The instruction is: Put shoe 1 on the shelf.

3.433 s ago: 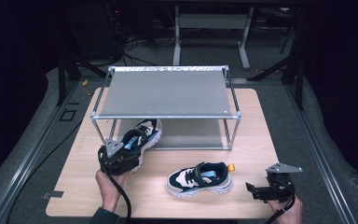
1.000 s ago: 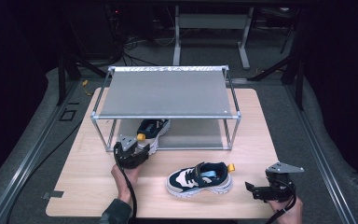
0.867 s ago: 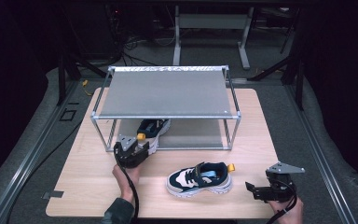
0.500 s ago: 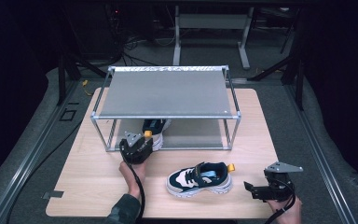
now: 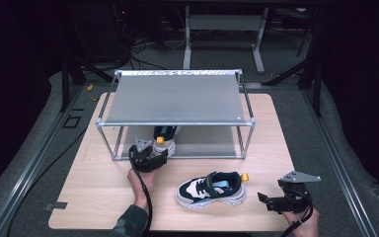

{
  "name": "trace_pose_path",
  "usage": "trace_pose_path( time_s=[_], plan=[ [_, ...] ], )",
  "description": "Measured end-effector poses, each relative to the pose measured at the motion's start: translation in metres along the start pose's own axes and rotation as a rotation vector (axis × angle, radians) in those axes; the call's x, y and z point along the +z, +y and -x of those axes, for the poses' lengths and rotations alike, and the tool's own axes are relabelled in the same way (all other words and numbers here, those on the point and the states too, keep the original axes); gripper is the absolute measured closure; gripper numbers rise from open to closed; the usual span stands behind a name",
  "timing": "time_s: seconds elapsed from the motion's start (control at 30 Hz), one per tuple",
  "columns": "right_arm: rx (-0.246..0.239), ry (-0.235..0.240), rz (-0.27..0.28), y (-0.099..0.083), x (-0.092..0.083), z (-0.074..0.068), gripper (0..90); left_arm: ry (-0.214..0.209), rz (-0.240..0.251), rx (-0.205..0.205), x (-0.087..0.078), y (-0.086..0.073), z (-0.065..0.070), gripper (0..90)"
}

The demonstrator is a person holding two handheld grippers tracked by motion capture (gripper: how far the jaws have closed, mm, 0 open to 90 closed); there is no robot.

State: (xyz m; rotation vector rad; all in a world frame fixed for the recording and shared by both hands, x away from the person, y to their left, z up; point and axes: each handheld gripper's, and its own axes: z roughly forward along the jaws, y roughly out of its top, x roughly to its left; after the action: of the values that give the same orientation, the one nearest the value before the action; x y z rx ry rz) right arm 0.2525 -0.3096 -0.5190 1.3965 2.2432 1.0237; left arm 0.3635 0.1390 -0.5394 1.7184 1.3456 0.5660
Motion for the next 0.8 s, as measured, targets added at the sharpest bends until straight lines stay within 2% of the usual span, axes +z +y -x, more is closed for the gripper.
trace_pose_path(
  time_s=[0.2,0.3,0.43,0.53,0.57,0.8],
  plan=[
    [-0.001,0.01,0.002,-0.002,0.001,0.001,5.5,-0.021,-0.043,0.065,-0.023,-0.007,-0.008,15.9],
    [-0.003,0.024,0.001,-0.001,0.002,0.001,5.3,-0.034,-0.067,0.09,-0.035,-0.011,-0.012,12.0],
    [-0.012,0.048,0.001,0.001,0.005,0.0,5.1,-0.039,-0.085,0.103,-0.049,-0.019,-0.019,4.6],
    [-0.023,0.045,-0.004,0.001,0.006,-0.002,4.9,-0.037,-0.096,0.109,-0.061,-0.025,-0.025,0.8],
    [-0.026,0.05,-0.015,0.001,0.006,-0.001,4.7,-0.033,-0.093,0.111,-0.066,-0.028,-0.028,0.2],
    [-0.036,0.06,0.001,0.002,0.009,-0.004,4.4,-0.035,-0.087,0.103,-0.093,-0.044,-0.042,0.0]
  ],
)
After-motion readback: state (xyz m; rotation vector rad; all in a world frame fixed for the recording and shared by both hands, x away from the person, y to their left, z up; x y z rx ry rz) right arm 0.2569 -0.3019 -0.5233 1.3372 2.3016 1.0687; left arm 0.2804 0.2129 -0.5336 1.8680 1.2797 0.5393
